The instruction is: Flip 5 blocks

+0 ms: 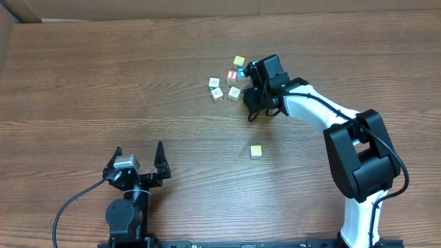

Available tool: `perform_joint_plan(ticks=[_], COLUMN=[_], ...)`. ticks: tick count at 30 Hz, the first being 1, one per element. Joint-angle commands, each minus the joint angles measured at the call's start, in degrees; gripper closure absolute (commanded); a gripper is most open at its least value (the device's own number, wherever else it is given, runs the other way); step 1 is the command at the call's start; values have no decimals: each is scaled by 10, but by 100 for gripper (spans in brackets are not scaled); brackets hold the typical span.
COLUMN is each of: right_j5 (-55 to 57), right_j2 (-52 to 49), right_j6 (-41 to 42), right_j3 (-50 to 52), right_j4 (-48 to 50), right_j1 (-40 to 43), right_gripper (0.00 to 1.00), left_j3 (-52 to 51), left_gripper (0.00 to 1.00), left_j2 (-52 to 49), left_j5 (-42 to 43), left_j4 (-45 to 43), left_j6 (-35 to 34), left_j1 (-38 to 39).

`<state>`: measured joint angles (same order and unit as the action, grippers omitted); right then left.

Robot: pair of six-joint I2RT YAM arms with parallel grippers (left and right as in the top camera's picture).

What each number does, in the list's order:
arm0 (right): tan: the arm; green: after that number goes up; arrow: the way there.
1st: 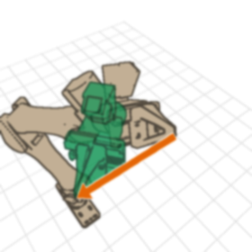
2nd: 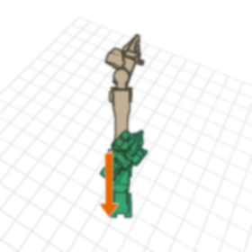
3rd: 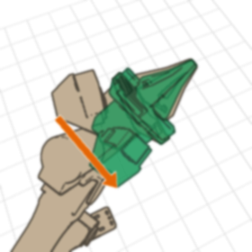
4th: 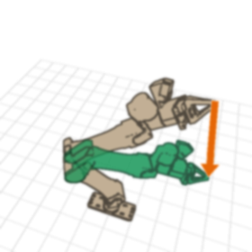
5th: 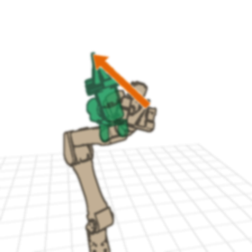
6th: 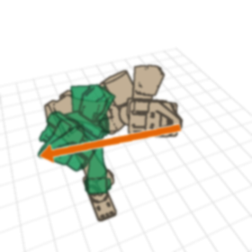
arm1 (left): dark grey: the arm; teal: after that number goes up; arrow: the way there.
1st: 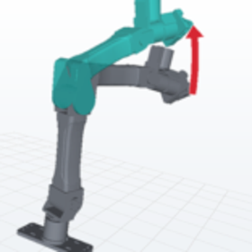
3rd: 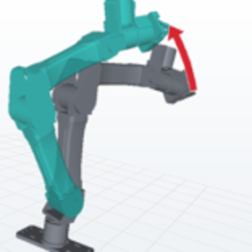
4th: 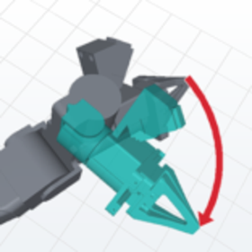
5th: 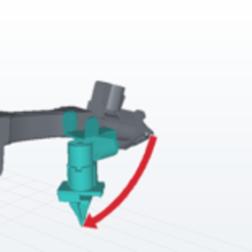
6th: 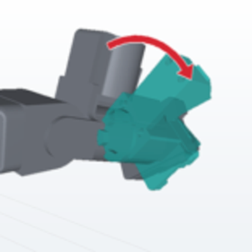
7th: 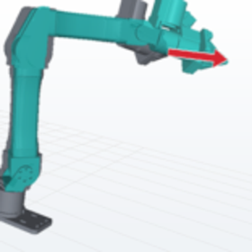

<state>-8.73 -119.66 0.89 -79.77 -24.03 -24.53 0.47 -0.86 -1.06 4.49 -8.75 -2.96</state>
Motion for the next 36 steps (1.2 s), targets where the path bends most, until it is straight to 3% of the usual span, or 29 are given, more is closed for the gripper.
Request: perform_joint_plan(ticks=[1, 3, 7, 17, 25, 30, 36], right_j5=[-4, -4, -4, -4, -19, -18, -18], right_j2=[-2, -2, -2, 53, 123, 123, 123], right_j6=[4, 4, 4, 8, 26, 71, 184], right_j3=[6, 6, 6, -10, -10, -9, -8], right_j4=[-2, -3, -2, -52, -148, -199, -244], right_j1=[-3, -3, -2, -3, -32, -76, -127], right_gripper=[56, 56, 68, 68, 67, 72, 75], left_j3=[-2, -2, -2, -2, -2, -2, -2], left_gripper=[0, 0, 0, 0, 0, 0, 0], left_j2=[6, 6, 6, 6, 6, 6, 6], left_j5=[6, 6, 6, 6, 6, 6, 6], left_j4=[-1, -1, -1, -1, -1, -1, -1], left_j6=[10, 10, 10, 10, 10, 10, 10], left_j1=[3, 3, 3, 3, 4, 3, 3])
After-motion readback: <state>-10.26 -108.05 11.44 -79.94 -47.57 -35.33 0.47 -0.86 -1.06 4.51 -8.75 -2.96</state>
